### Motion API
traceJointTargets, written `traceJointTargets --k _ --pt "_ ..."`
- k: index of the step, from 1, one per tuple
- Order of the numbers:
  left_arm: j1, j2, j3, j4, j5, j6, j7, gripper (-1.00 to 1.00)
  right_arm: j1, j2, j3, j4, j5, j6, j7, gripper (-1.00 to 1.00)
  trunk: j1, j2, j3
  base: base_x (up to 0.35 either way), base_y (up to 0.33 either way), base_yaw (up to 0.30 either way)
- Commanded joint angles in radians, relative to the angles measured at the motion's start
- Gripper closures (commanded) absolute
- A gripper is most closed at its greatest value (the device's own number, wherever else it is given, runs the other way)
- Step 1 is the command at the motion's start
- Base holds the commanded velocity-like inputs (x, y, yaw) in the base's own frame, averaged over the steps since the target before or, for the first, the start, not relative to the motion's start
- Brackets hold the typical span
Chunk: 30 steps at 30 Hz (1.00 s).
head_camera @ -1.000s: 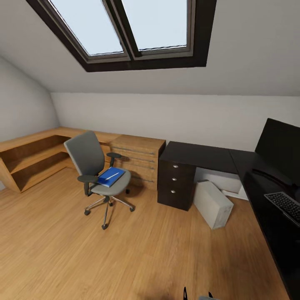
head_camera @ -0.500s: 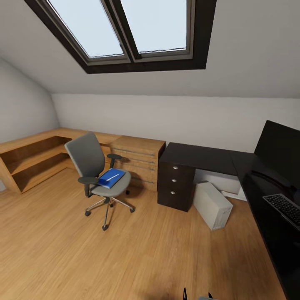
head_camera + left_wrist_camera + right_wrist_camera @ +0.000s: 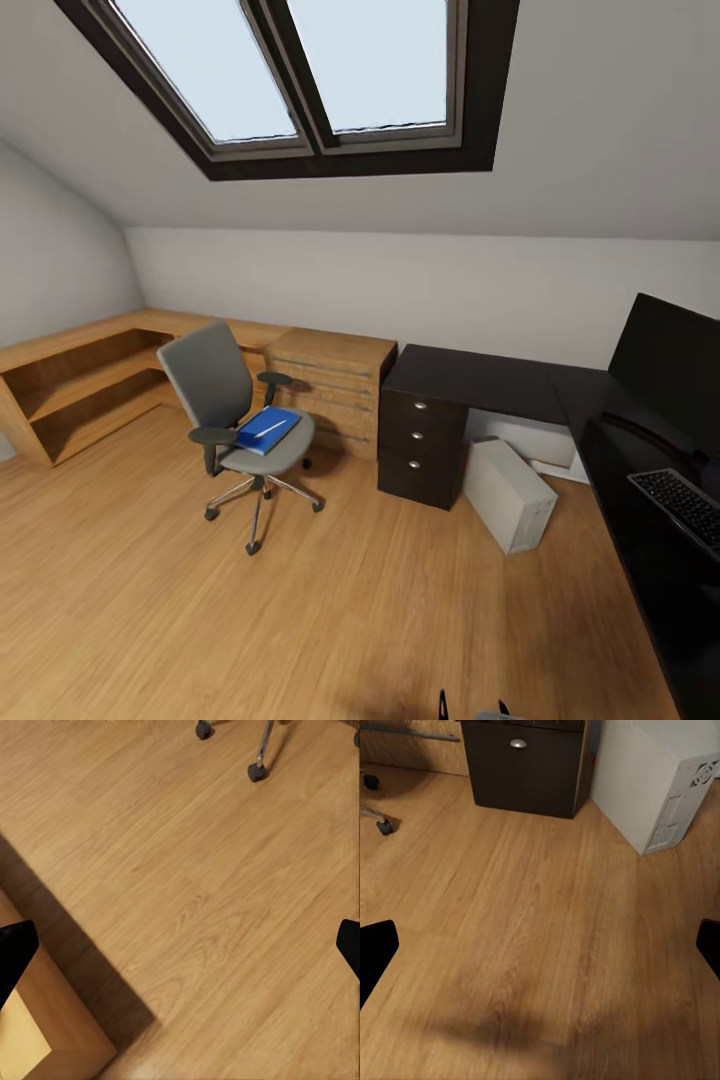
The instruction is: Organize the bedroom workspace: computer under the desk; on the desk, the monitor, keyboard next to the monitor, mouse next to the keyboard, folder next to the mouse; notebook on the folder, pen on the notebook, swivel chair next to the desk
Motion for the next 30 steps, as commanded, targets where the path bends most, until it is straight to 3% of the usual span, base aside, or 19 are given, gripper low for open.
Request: traceJointTargets --k 1,4,5,9,10,15,21,24,27,29,30 --pt "-0.001 0.001 -0.009 -0.005 0.005 -0.002 0.007 -1.0 -0.001 0.0 -0.005 0.0 0.015 -0.002 -0.008 -1.0 -0.004 0.006 0.002 0.0 0.0 0.0" --pt "-0.002 0.0 -0.011 -0.08 0.002 0.035 0.008 -1.0 -0.002 0.001 -0.004 -0.015 0.032 0.001 -0.011 -1.0 -0.015 0.027 0.011 0.0 0.0 0.0" --pt "-0.002 0.009 -0.008 -0.183 0.002 0.154 0.009 -1.0 -0.003 0.003 -0.004 -0.06 0.037 0.021 -0.013 -1.0 -0.019 0.034 0.015 0.0 0.0 0.0" --pt "-0.002 0.041 0.008 -0.302 0.004 0.308 0.007 -1.0 -0.004 0.006 -0.004 -0.134 0.036 0.079 -0.013 -1.0 -0.035 0.062 0.027 0.0 0.0 0.0" --pt "-0.001 0.066 0.038 -0.383 0.006 0.407 0.007 -1.0 -0.004 0.007 -0.005 -0.187 0.036 0.143 -0.011 -1.0 -0.038 0.069 0.03 0.0 0.0 0.0" --pt "-0.002 0.083 0.103 -0.466 0.011 0.495 0.004 -1.0 -0.004 0.006 -0.005 -0.236 0.035 0.233 -0.007 -1.0 -0.058 0.104 0.046 0.0 0.0 0.0" --pt "-0.002 0.093 0.142 -0.565 0.012 0.55 0.003 -1.0 -0.006 0.009 -0.004 -0.297 0.035 0.292 -0.011 -1.0 -0.081 0.146 0.065 0.0 0.0 0.0" --pt "-0.002 0.095 0.167 -0.647 0.013 0.63 0.005 -1.0 -0.008 0.022 -0.004 -0.37 0.034 0.384 -0.012 -1.0 -0.092 0.167 0.074 0.0 0.0 0.0" --pt "-0.002 0.094 0.219 -0.75 0.014 0.751 0.005 -1.0 -0.01 0.041 -0.004 -0.483 0.029 0.547 -0.01 -1.0 -0.104 0.188 0.083 0.0 0.0 0.0" --pt "-0.002 0.084 0.285 -0.919 0.015 0.946 0.005 -1.0 -0.014 0.041 0.015 -0.69 -0.017 0.774 -0.007 -1.0 -0.111 0.202 0.09 0.0 0.0 0.0" --pt "-0.002 0.081 0.298 -0.958 0.017 0.992 0.006 -1.0 -0.014 0.041 0.03 -0.74 -0.035 0.829 -0.007 -1.0 -0.115 0.209 0.093 0.0 0.0 0.0"
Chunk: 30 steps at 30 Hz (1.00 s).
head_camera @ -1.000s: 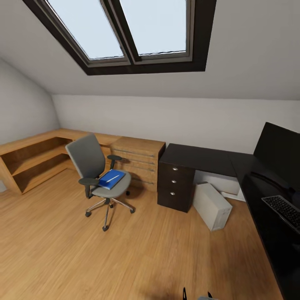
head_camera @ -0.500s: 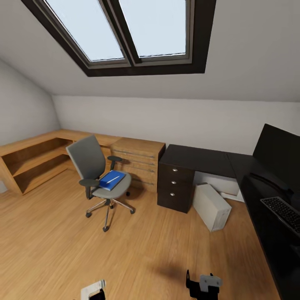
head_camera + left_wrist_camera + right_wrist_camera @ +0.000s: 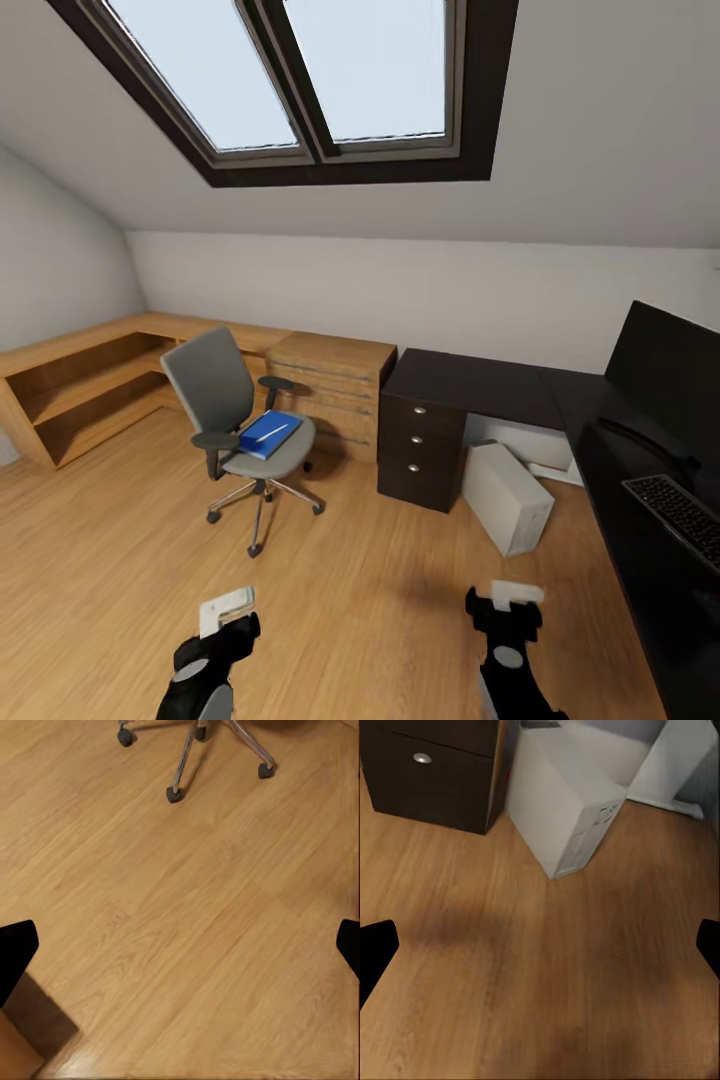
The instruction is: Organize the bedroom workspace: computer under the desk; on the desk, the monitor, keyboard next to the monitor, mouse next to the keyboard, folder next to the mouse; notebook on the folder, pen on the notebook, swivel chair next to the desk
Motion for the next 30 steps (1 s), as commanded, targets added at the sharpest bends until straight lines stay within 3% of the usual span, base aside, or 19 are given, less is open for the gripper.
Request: traceJointTargets --k 1,2,3,4,5,6,9,14,17,19,20,21,25,30 --pt "-0.001 -0.002 0.011 -0.038 0.01 0.047 0.009 -1.0 -0.002 0.001 0.015 -0.05 -0.016 0.051 0.001 -1.0 -0.004 0.006 0.002 0.0 0.0 0.0" --pt "-0.016 -0.015 0.08 -0.176 0.058 0.237 0.01 -1.0 -0.049 0.001 0.181 -0.284 -0.278 0.329 -0.011 -1.0 -0.007 0.013 0.005 0.0 0.0 0.0" --pt "-0.021 -0.016 0.086 -0.184 0.066 0.248 0.01 -1.0 -0.057 0.001 0.194 -0.304 -0.326 0.349 -0.017 -1.0 -0.011 0.02 0.008 0.0 0.0 0.0" --pt "-0.03 -0.018 0.098 -0.195 0.083 0.263 0.01 -1.0 -0.068 0.001 0.213 -0.335 -0.424 0.376 -0.032 -1.0 -0.015 0.027 0.011 0.0 0.0 0.0" --pt "-0.04 -0.019 0.132 -0.2 0.12 0.271 0.011 -1.0 -0.079 0.001 0.235 -0.367 -0.618 0.401 -0.059 -1.0 -0.019 0.034 0.014 0.0 0.0 0.0" --pt "-0.042 -0.019 0.15 -0.189 0.139 0.269 0.011 -1.0 -0.082 0.001 0.242 -0.375 -0.695 0.406 -0.07 -1.0 -0.023 0.041 0.017 0.0 0.0 0.0" --pt "-0.045 -0.019 0.174 -0.133 0.163 0.256 0.012 -1.0 -0.085 0.001 0.248 -0.387 -0.78 0.412 -0.089 -1.0 -0.034 0.062 0.027 0.0 0.0 0.0" --pt "-0.047 -0.017 0.186 -0.056 0.168 0.198 0.013 -1.0 -0.086 0.001 0.25 -0.4 -0.827 0.415 -0.084 -1.0 -0.038 0.069 0.03 0.0 0.0 0.0" --pt "-0.047 -0.018 0.185 -0.054 0.153 0.158 0.014 -1.0 -0.085 -0.024 0.251 -0.406 -0.832 0.414 -0.076 -1.0 -0.038 0.069 0.03 0.0 0.0 0.0" --pt "-0.047 -0.02 0.173 -0.056 0.12 0.112 0.013 -1.0 -0.084 -0.038 0.251 -0.421 -0.835 0.415 -0.073 -1.0 -0.046 0.083 0.036 0.0 0.0 0.0" --pt "-0.047 -0.019 0.132 -0.056 0.061 0.056 0.012 -1.0 -0.084 -0.049 0.251 -0.452 -0.836 0.416 -0.071 -1.0 -0.05 0.09 0.039 0.0 0.0 0.0" --pt "-0.047 -0.019 0.117 -0.056 0.04 0.035 0.012 -1.0 -0.083 -0.052 0.25 -0.47 -0.836 0.417 -0.071 -1.0 -0.053 0.097 0.042 0.0 0.0 0.0" --pt "-0.047 -0.019 0.095 -0.054 0.012 0.006 0.012 -1.0 -0.081 -0.055 0.251 -0.503 -0.835 0.419 -0.07 -1.0 -0.069 0.125 0.055 0.0 0.0 0.0" --pt "-0.047 -0.019 0.088 -0.054 0.004 -0.003 0.012 -1.0 -0.08 -0.056 0.251 -0.514 -0.835 0.421 -0.07 -1.0 -0.088 0.16 0.07 0.0 0.0 -0.059"
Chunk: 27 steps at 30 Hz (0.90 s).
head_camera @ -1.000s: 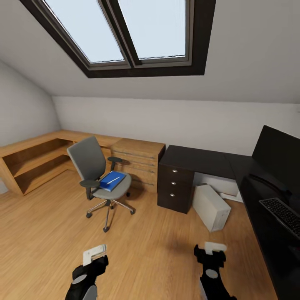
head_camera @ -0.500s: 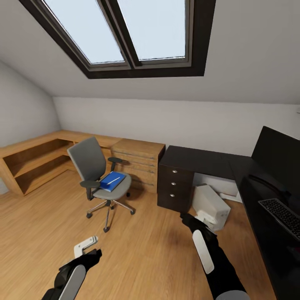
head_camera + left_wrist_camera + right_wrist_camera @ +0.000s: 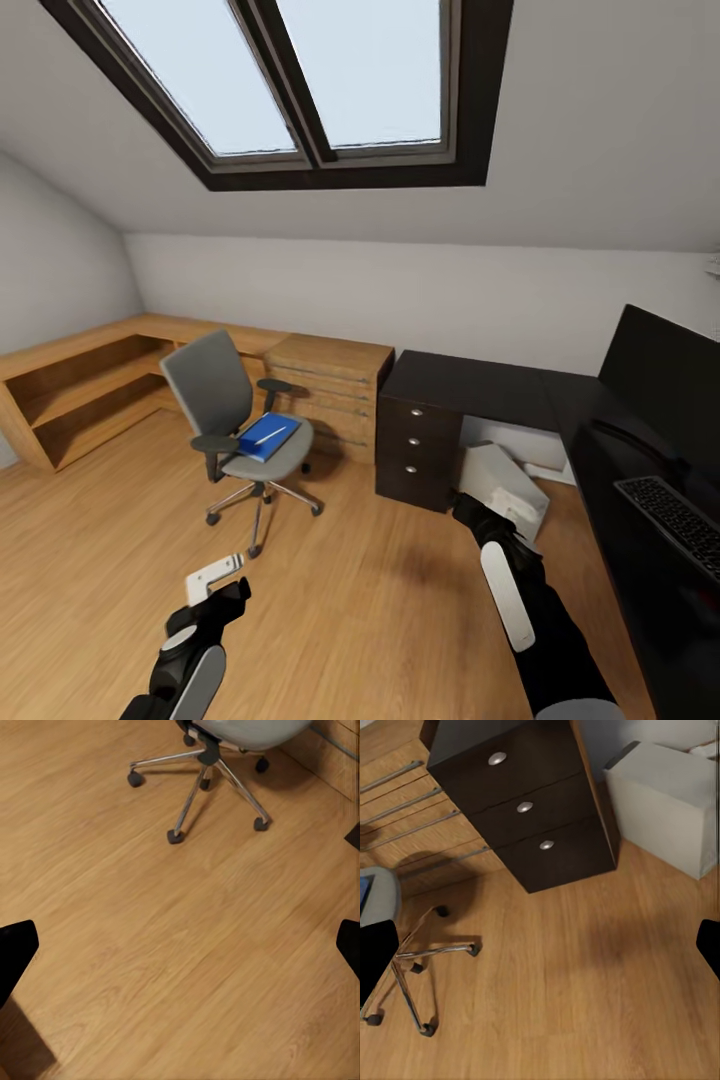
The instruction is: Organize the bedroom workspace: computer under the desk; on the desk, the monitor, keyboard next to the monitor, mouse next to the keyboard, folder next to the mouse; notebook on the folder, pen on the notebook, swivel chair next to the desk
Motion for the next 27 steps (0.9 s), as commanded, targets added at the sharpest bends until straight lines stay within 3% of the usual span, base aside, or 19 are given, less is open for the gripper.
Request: traceJointTargets --k 1,11,21,26,27 --pt "-0.001 0.001 -0.003 -0.002 0.006 0.002 0.008 -1.0 -0.001 0.001 -0.001 -0.002 -0.009 0.003 -0.005 -1.0 -0.003 0.006 0.001 0.0 0.0 -0.173" --pt "-0.001 0.0 -0.03 -0.002 0.003 0.001 0.008 -1.0 -0.001 0.001 0.0 -0.005 0.005 0.004 -0.005 -1.0 -0.042 0.076 0.033 -0.151 -0.094 -0.222" --pt "-0.001 0.0 -0.041 -0.002 0.003 0.0 0.009 -1.0 -0.001 0.002 0.009 -0.006 0.011 0.001 -0.005 -1.0 -0.08 0.146 0.064 -0.233 -0.13 -0.048" --pt "-0.001 0.001 -0.042 0.001 0.005 0.002 0.006 -1.0 -0.001 0.001 0.01 -0.008 0.013 0.001 -0.005 -1.0 -0.08 0.146 0.064 -0.025 -0.015 -0.11" --pt "-0.001 0.001 -0.036 0.064 0.006 0.002 0.013 -1.0 -0.001 0.001 0.01 -0.005 0.013 0.0 -0.005 -1.0 -0.08 0.146 0.064 0.0 0.0 -0.253"
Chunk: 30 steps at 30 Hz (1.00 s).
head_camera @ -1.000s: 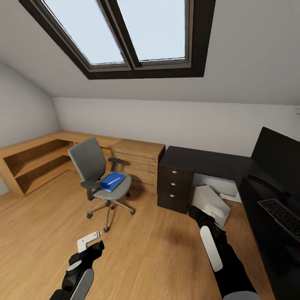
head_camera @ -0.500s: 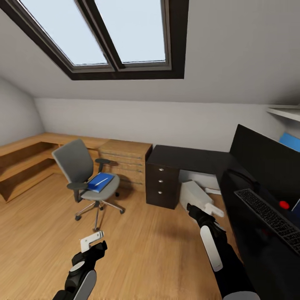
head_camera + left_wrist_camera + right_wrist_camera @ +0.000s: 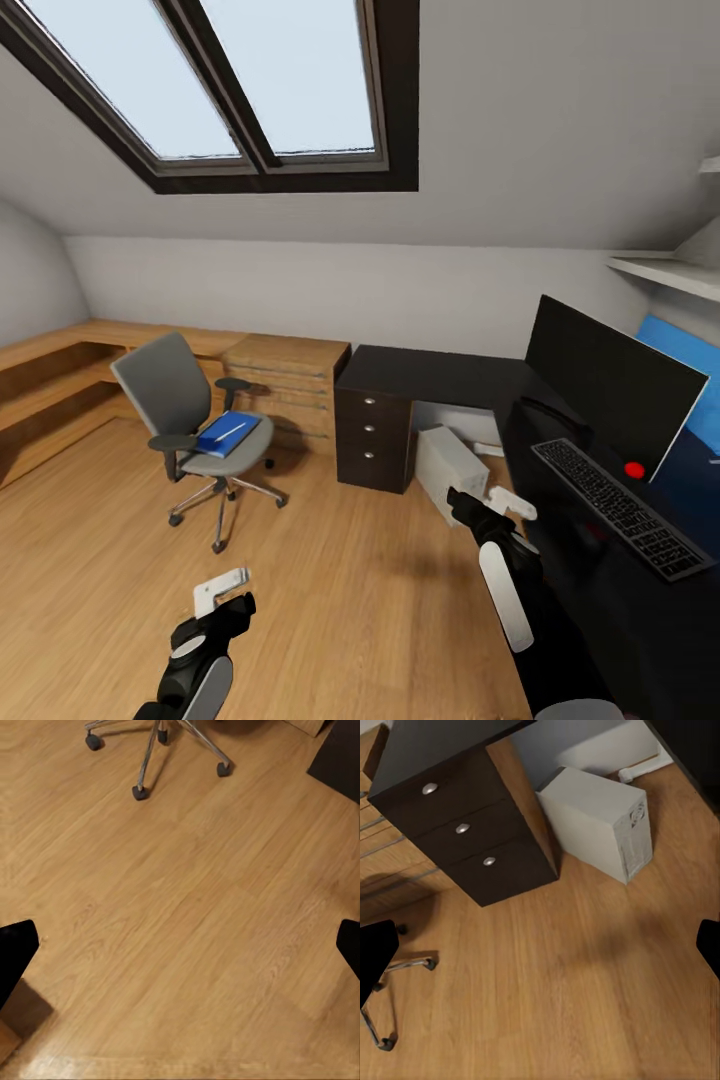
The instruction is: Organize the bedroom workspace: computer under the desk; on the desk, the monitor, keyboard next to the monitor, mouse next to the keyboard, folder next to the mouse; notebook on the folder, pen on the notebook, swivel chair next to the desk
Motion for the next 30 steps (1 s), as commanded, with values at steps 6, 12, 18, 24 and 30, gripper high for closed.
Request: traceJointTargets --k 6,12,18,24,30 --pt "-0.001 0.0 -0.001 0.027 0.003 0.003 0.012 -1.0 -0.001 0.001 0.009 0.005 0.027 0.003 -0.005 -1.0 0.001 -0.002 -0.002 0.0 0.0 -0.259" --pt "-0.001 0.0 -0.001 0.03 -0.001 0.001 0.013 -1.0 -0.001 0.002 0.016 0.007 0.067 0.001 -0.001 -1.0 0.001 -0.002 -0.002 0.0 0.0 -0.265" --pt "-0.001 0.0 -0.001 0.03 -0.002 0.001 0.013 -1.0 -0.001 0.002 0.019 0.007 0.075 0.001 0.0 -1.0 0.001 -0.002 -0.002 0.0 0.0 -0.268" --pt "-0.001 -0.001 -0.003 0.029 -0.003 0.0 0.013 -1.0 -0.001 0.001 0.02 0.008 0.083 0.0 0.001 -1.0 0.001 -0.002 -0.002 0.0 0.0 -0.268" --pt "-0.001 -0.002 -0.008 0.027 -0.003 -0.003 0.011 -1.0 -0.001 0.001 0.021 0.011 0.143 0.0 0.002 -1.0 0.001 -0.002 -0.002 0.0 0.0 -0.269"
